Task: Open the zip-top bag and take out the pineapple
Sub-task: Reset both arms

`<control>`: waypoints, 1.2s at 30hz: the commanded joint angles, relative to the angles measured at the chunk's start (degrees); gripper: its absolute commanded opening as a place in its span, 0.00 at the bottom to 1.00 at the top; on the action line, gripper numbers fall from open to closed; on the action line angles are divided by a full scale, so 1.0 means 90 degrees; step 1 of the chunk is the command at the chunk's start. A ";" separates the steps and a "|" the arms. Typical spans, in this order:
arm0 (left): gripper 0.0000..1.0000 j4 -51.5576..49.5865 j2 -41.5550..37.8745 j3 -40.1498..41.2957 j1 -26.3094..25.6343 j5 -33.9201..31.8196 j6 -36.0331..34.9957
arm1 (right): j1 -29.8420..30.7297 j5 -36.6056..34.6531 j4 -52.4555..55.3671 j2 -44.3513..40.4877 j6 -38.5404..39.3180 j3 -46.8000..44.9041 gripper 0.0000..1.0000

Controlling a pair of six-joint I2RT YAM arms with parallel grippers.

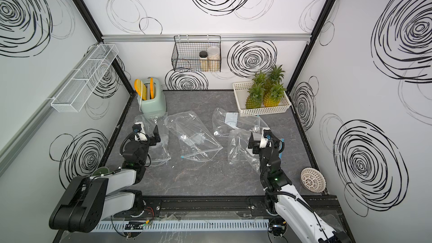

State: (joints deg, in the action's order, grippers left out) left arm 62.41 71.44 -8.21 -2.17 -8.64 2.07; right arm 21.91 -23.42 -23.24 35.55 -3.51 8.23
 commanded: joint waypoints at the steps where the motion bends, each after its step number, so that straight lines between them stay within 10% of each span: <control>1: 0.96 0.0819 0.0349 -0.0109 -0.0037 0.0357 -0.0051 | -0.0051 0.0110 -0.0415 0.0070 0.0057 0.0037 0.98; 15: 0.96 0.1330 0.1379 -0.0335 -0.0236 0.0265 -0.0272 | -0.0359 -0.0046 -0.0961 0.0745 0.0151 0.0192 0.98; 36: 0.96 0.1144 0.1384 -0.0438 -0.0139 0.0347 -0.0195 | -0.1587 0.1017 -0.4070 0.4183 0.0351 0.0310 0.98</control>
State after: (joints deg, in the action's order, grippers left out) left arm 70.22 83.70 -10.96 -3.95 -5.98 0.27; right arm 8.23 -16.71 -52.58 71.42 -1.41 9.50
